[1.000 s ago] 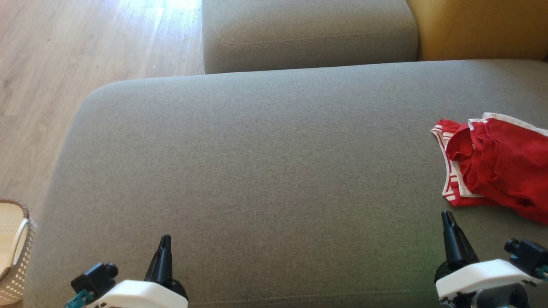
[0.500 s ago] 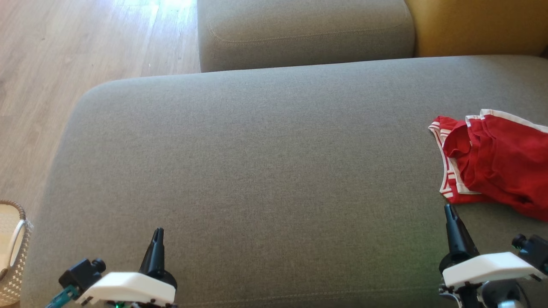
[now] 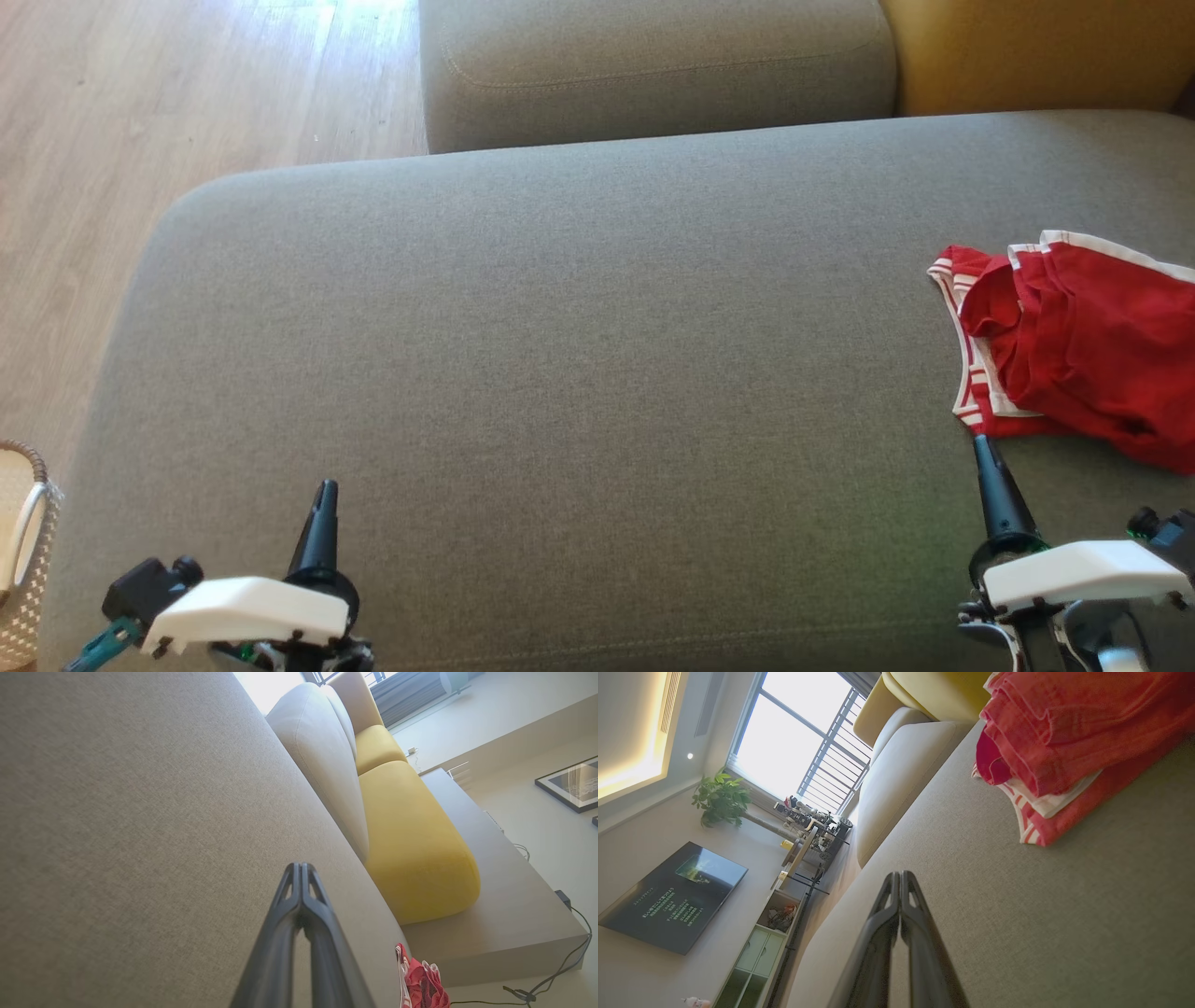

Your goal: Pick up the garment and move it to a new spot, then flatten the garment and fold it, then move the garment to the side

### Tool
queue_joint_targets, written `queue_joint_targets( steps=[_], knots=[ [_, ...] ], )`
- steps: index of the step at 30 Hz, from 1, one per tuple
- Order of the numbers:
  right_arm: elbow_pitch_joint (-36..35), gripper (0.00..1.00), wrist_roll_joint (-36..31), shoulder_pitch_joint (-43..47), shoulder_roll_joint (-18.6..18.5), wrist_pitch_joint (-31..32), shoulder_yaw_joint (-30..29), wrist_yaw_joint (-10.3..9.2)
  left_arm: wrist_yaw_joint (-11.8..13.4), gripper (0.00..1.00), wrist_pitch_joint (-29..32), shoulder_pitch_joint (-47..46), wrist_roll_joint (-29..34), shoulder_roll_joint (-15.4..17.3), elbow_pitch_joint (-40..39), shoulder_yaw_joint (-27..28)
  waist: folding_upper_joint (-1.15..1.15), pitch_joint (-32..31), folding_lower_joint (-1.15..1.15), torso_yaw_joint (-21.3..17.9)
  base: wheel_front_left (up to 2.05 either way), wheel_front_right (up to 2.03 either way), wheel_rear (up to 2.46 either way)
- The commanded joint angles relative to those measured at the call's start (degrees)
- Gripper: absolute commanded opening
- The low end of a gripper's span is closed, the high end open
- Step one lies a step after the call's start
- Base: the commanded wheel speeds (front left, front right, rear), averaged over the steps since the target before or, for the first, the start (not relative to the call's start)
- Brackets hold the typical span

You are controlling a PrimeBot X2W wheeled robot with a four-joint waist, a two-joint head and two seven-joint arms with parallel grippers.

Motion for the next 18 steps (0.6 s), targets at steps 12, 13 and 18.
queue_joint_targets(
  steps=[12, 13, 18],
  knots=[
    [-1.3, 0.00, 9.2, -4.0, -0.5, 2.1, 0.1, 0.00, -1.9, 0.00, 2.1, -4.8, -8.0, 0.9, -0.9, 3.9, 0.00, 0.4, 0.00, -0.6, 0.00, 0.00, 0.00],
    [-1.3, 0.00, 9.9, -4.1, -0.5, 2.3, 0.1, 0.00, -2.0, 0.00, 2.3, -4.9, -8.6, 0.9, -0.9, 4.1, 0.00, 0.4, 0.00, -0.6, 0.00, 0.00, 0.00],
    [-1.1, 0.00, 13.4, -4.6, -0.5, 3.1, 0.0, 0.00, -2.5, 0.00, 3.1, -5.6, -11.7, 0.9, -0.6, 5.1, 0.00, 0.6, 0.00, -0.9, 0.00, 0.00, 0.00]
  ],
)
